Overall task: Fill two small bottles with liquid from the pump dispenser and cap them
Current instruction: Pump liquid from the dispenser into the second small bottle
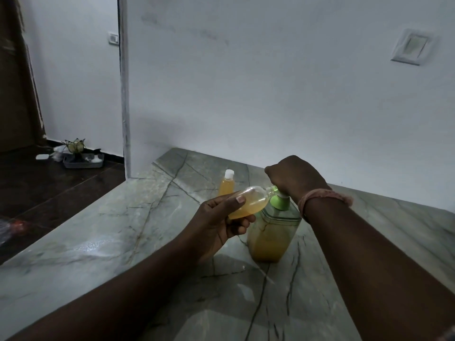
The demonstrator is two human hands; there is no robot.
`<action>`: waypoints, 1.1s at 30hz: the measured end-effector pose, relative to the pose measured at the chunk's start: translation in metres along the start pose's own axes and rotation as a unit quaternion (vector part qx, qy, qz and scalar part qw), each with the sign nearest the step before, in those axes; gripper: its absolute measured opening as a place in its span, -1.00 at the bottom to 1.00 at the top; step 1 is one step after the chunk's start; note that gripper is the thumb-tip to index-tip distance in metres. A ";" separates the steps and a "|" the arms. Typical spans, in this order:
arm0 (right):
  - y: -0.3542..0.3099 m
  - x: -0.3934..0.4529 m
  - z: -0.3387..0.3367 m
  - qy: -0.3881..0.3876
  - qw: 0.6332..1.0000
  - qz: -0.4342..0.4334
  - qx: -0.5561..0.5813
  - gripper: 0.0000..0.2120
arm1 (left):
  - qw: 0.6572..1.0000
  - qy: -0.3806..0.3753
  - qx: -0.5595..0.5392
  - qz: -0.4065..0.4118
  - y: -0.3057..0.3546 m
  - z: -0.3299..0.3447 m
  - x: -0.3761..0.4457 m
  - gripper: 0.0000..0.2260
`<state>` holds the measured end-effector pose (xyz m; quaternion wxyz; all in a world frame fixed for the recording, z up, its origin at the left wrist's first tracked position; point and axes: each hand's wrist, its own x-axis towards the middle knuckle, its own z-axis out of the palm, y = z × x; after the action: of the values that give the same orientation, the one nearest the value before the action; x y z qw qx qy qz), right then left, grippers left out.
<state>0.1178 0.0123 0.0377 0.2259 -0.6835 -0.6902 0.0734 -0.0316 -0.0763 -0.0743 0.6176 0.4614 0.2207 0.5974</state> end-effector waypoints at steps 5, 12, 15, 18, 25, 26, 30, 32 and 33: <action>-0.007 0.000 -0.011 -0.005 0.999 -0.018 -0.051 -0.79 | 1.000 0.002 0.001 0.001 0.002 0.003 -0.003 -0.68; 0.002 0.003 0.001 0.002 1.000 0.003 0.012 -0.79 | 1.000 0.003 -0.009 0.000 0.001 0.001 0.000 -0.72; 0.001 0.000 -0.002 -0.002 1.000 0.002 -0.006 -0.80 | 1.000 0.001 -0.002 0.000 0.001 0.002 -0.001 -0.76; -0.006 -0.002 -0.011 0.008 0.998 -0.008 -0.060 -0.79 | 1.000 -0.002 -0.001 -0.002 0.002 0.002 -0.002 -0.74; -0.001 0.003 0.000 0.004 1.000 0.000 -0.013 -0.81 | 1.000 0.000 -0.006 0.002 0.000 -0.001 0.001 -0.68; -0.001 0.003 0.000 0.001 1.000 0.002 -0.011 -0.81 | 1.000 0.001 -0.010 0.002 0.000 -0.001 0.001 -0.69; -0.004 -0.001 -0.006 -0.003 0.999 0.000 -0.035 -0.81 | 1.000 0.002 -0.007 -0.001 0.001 0.001 0.000 -0.73; -0.008 -0.002 -0.011 -0.004 0.998 -0.012 -0.069 -0.80 | 1.000 -0.001 -0.005 -0.001 0.002 0.002 -0.001 -0.74; -0.009 -0.002 -0.012 0.002 0.996 -0.021 -0.085 -0.78 | 1.000 -0.004 -0.005 -0.001 0.002 0.002 -0.002 -0.74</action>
<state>0.1146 0.0075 0.0520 0.1703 -0.6856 -0.7077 0.0080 -0.0315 -0.0788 -0.0723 0.6215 0.4604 0.2160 0.5959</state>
